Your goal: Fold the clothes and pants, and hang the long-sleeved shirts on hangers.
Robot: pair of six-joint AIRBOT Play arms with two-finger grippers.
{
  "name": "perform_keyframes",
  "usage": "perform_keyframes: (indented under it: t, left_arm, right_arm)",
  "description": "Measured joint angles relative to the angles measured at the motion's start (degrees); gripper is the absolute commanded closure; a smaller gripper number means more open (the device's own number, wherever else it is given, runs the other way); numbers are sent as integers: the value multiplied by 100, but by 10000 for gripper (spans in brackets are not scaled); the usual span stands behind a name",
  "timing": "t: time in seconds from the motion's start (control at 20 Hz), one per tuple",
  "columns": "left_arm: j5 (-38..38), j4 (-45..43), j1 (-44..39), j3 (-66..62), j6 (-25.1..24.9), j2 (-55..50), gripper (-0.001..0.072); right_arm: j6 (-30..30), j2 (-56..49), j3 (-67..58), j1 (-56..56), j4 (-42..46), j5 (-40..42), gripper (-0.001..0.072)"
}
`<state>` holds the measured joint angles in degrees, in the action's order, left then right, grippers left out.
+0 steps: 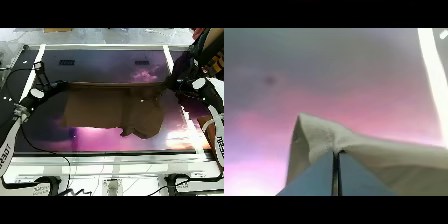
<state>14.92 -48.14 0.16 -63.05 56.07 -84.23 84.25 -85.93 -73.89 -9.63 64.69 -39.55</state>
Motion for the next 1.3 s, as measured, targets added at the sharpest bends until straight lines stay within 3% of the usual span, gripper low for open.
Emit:
perform_keyframes:
  t: [0.3,0.35,0.4,0.45,0.8,0.85,0.9,0.95,1.1,1.3]
  left_arm:
    - [-81,-938,-42,0,0,-348,687]
    - [-13,-1016,-42,0,2,-400,588]
    - [28,-1045,-42,0,2,-435,277]
    - [107,-1130,-42,0,2,-448,0]
    - [748,-1692,275,0,7,334,15]
    - [927,-1777,389,0,7,518,15]
    - [1132,-1849,535,-2,7,721,15]
    - [1349,-1899,684,-2,7,892,15]
    - [2055,-1982,1241,-2,7,1305,14]
    - [3051,-2031,1921,-2,9,1471,15]
  right_arm:
    - [0,-201,254,74,299,-872,687]
    - [0,-219,297,85,313,-992,525]
    - [0,-225,332,96,334,-1088,218]
    - [0,-229,350,98,350,-1174,146]
    - [-96,-101,356,-208,1147,-2317,167]
    - [-136,-42,417,-334,1220,-2599,182]
    - [-214,26,522,-444,1244,-2852,278]
    - [-328,118,697,-555,1237,-3126,285]
    - [-815,546,1596,-767,918,-3556,285]
    - [-1449,1147,3027,-852,-114,-3272,283]
